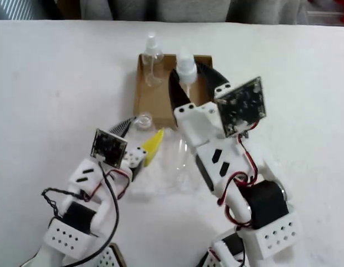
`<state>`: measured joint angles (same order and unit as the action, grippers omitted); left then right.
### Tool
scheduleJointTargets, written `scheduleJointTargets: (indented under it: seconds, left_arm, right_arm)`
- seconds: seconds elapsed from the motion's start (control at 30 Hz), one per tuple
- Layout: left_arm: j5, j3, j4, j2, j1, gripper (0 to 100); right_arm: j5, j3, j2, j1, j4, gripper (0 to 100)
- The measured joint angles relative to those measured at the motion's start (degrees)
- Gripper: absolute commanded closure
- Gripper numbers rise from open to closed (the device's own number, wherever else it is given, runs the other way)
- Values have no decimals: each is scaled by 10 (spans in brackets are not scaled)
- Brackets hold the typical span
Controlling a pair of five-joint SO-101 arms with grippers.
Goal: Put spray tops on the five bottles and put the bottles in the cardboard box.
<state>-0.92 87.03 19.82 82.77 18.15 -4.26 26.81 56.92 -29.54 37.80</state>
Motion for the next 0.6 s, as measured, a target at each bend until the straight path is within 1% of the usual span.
scheduleJointTargets:
  seconds: [0.13,0.37,0.6]
  left_arm:
    - [0,31,-2,51,-1,834]
    - [0,80,-2,140,0,835]
    - [1,102,-3,195,3,835]
  right_arm:
    - [47,-48,-37,-5,-38,911]
    - [127,-144,-116,-12,-41,911]
    - [156,-149,-135,-57,-41,911]
